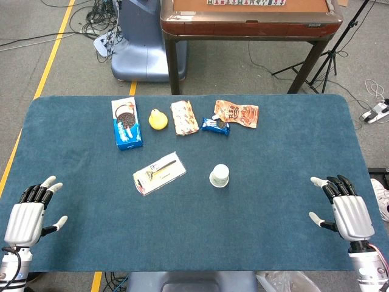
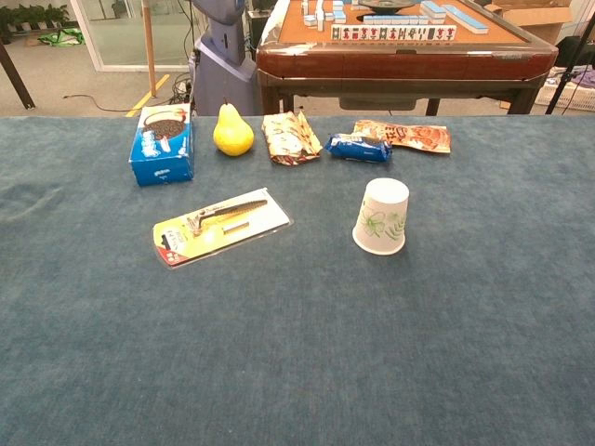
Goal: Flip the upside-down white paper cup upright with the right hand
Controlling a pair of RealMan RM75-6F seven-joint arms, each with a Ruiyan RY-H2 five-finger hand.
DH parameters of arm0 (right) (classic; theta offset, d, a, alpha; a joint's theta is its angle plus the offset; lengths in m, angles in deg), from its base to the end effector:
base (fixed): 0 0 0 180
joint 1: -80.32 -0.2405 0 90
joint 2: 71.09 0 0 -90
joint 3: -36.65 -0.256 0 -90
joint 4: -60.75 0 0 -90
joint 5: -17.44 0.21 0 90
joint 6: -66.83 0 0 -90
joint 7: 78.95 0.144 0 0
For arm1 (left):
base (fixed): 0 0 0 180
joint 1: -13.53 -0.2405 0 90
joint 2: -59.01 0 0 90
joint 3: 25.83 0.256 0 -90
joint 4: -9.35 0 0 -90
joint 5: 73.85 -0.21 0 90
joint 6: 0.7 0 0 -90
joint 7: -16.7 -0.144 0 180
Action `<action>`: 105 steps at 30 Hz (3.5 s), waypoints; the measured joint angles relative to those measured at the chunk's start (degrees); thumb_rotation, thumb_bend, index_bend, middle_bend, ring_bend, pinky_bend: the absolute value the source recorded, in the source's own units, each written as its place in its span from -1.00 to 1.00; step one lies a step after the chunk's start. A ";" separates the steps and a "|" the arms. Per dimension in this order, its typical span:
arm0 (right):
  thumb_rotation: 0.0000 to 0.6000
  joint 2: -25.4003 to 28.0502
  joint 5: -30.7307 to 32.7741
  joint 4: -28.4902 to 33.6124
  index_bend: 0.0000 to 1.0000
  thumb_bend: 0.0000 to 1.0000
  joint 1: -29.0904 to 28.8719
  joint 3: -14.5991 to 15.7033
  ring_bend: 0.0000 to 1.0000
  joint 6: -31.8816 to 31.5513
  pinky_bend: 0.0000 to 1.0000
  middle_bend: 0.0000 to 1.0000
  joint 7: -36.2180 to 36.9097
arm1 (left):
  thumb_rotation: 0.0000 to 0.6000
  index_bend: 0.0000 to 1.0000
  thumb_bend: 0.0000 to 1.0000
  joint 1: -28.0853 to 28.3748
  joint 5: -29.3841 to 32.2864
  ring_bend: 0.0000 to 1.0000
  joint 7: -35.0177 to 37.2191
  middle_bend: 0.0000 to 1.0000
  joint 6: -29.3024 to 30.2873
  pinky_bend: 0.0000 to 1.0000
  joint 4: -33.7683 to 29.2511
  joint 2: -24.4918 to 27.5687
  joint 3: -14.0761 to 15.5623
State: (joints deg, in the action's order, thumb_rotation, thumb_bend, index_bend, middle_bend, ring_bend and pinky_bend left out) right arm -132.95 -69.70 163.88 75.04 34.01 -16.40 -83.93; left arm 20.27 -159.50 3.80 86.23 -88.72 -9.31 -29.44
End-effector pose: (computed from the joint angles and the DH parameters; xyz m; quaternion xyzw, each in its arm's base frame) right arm -0.2729 -0.1788 0.1499 0.6034 -0.4077 0.4034 0.5540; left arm -0.2758 0.1904 0.1348 -0.6030 -0.3527 -0.3944 0.5971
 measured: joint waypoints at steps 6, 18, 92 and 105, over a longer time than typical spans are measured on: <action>1.00 0.17 0.16 0.48 -0.52 -0.69 -0.54 0.11 -0.67 1.11 -0.74 -0.39 -0.62 | 1.00 -0.56 -0.71 -0.12 -0.27 -0.68 0.04 -0.75 0.14 -0.74 -0.06 0.13 0.12; 1.00 -1.63 1.42 2.06 -0.52 -0.69 -5.83 -1.48 -0.69 8.47 -0.74 -0.46 -1.53 | 1.00 -0.56 -0.71 -0.88 -0.90 -0.68 0.30 -0.75 1.25 -0.74 -0.83 1.10 0.32; 1.00 -24.22 42.07 -19.61 -0.14 -0.44 -46.09 -7.62 -0.80 37.99 -0.74 -0.49 -15.97 | 1.00 -0.56 -0.71 -2.24 0.08 -0.68 -0.15 -0.75 1.10 -0.74 0.04 0.68 0.40; 1.00 -20.96 42.30 -17.94 -0.14 -0.42 -50.03 -3.91 -0.80 33.92 -0.82 -0.48 -33.44 | 1.00 -0.56 -0.71 -2.53 0.26 -0.68 0.07 -0.75 1.28 -0.74 0.29 0.52 0.47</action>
State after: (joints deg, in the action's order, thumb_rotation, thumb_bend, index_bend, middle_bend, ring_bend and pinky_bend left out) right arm -153.91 -27.40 145.94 25.01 30.10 17.52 -117.37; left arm 17.75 -159.24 3.87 87.51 -88.43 -8.79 -28.96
